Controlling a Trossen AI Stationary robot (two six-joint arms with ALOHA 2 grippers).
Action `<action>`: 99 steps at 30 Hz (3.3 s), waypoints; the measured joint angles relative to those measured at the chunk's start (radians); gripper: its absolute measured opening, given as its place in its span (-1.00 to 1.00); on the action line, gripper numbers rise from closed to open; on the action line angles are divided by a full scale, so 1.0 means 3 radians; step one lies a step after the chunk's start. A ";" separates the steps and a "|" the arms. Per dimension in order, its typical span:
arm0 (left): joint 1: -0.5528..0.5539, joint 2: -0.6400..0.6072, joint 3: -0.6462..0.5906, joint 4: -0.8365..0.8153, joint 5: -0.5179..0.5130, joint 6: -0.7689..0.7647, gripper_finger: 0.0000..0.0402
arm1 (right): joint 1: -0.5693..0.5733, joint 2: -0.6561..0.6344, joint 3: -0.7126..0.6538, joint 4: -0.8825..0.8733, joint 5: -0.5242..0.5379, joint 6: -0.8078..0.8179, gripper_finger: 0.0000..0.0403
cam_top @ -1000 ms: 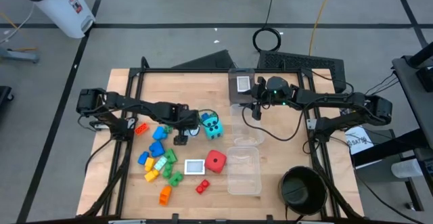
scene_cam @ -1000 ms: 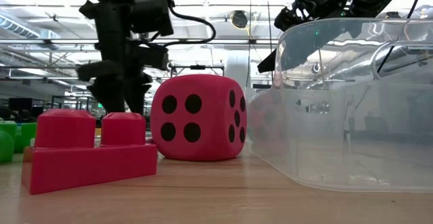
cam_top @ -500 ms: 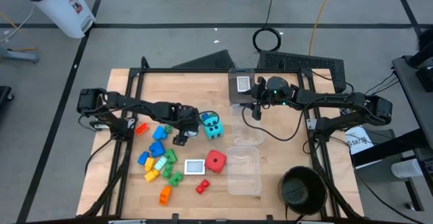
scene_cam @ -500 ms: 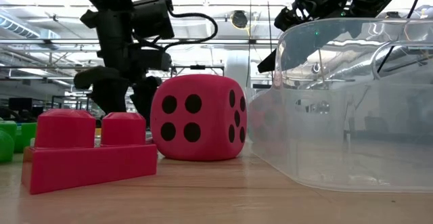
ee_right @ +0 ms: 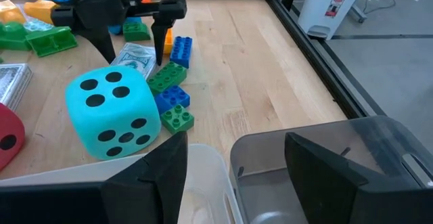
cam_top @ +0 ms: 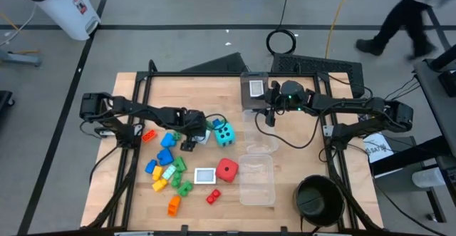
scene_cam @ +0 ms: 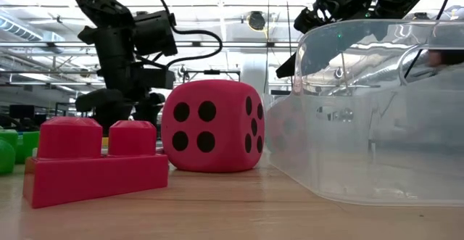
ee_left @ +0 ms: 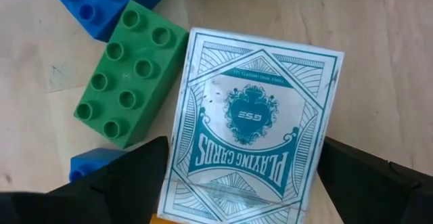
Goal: Pick & Place Toys
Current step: Put the playing cards into the top black bin
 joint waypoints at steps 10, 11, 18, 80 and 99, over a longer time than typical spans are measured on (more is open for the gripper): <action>-0.0003 0.0011 -0.0169 0.0283 0.0371 -0.0548 0.80 | 0.0000 0.0000 0.0000 0.0000 -0.0001 0.0000 0.06; -0.0003 0.0011 -0.0169 0.0271 0.0385 -0.0587 0.80 | 0.0000 0.0000 0.0000 0.0000 0.0000 0.0000 0.06; -0.0015 0.0011 -0.0164 0.0223 0.0284 -0.0559 0.68 | 0.0000 0.0000 0.0000 0.0000 0.0000 0.0000 0.05; -0.0490 -0.0393 0.0696 0.0917 -0.2454 0.1155 0.65 | 0.0308 0.1892 0.0841 0.2370 -0.0361 0.1710 -0.29; -0.0217 -0.0761 0.0701 0.0569 -0.1178 0.0027 0.74 | 0.0136 0.1269 0.0834 0.1163 -0.0751 0.1021 -0.81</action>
